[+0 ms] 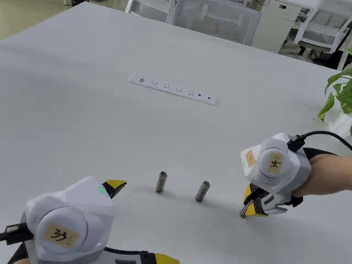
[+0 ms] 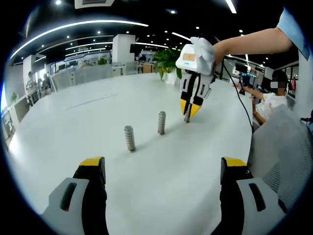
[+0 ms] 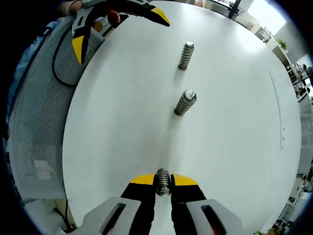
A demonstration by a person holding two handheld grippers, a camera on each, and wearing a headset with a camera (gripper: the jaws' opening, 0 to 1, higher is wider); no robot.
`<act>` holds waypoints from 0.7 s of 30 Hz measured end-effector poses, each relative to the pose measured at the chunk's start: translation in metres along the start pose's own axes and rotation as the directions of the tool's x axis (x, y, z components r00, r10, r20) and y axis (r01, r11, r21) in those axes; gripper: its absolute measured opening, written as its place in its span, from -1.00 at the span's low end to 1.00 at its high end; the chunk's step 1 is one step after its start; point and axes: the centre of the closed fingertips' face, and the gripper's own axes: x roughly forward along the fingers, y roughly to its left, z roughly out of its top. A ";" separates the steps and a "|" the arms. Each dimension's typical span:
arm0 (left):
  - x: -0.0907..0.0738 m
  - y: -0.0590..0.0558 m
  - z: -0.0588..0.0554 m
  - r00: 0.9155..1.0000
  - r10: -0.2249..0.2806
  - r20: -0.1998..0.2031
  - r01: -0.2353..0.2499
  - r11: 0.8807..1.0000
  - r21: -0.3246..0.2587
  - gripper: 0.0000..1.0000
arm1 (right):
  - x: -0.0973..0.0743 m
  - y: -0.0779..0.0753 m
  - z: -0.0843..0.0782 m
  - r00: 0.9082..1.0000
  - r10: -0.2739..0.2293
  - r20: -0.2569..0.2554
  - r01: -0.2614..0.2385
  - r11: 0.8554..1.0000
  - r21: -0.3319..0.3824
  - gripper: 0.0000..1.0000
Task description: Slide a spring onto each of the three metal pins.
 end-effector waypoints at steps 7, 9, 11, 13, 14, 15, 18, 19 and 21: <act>0.000 -0.001 -0.002 1.000 -0.005 -0.007 0.005 1.000 0.004 0.93 | 0.002 0.000 -0.001 1.000 -0.002 -0.001 0.002 1.000 0.000 -0.84; 0.000 -0.001 -0.002 1.000 -0.007 -0.007 0.007 1.000 0.003 0.94 | 0.002 0.000 -0.001 1.000 -0.002 -0.002 0.002 1.000 0.000 -0.84; 0.000 -0.002 -0.002 1.000 -0.008 -0.008 0.008 1.000 0.004 0.94 | 0.002 0.000 -0.001 1.000 0.000 -0.001 0.000 1.000 0.003 -0.83; 0.000 -0.003 -0.003 1.000 -0.010 -0.009 0.010 1.000 0.004 0.94 | 0.003 0.000 -0.001 1.000 0.002 0.000 -0.002 1.000 0.010 -0.83; 0.000 -0.003 -0.003 1.000 -0.010 -0.010 0.010 1.000 0.005 0.94 | 0.003 0.000 -0.001 1.000 0.003 0.000 -0.003 1.000 0.010 -0.83; 0.000 -0.003 -0.003 1.000 -0.011 -0.010 0.011 1.000 0.005 0.93 | 0.003 0.000 -0.001 1.000 0.004 0.002 -0.004 1.000 0.013 -0.83; -0.001 -0.004 -0.004 1.000 -0.012 -0.012 0.013 1.000 0.005 0.93 | 0.002 0.001 -0.001 1.000 0.011 0.007 -0.011 1.000 0.028 -0.77; -0.001 -0.004 -0.004 1.000 -0.014 -0.012 0.014 1.000 0.007 0.93 | 0.002 0.001 -0.001 1.000 0.015 0.008 -0.015 0.999 0.038 -0.73; -0.001 -0.005 -0.004 1.000 -0.017 -0.012 0.017 1.000 0.008 0.93 | 0.001 0.001 -0.001 1.000 0.016 0.017 -0.017 0.999 0.050 -0.63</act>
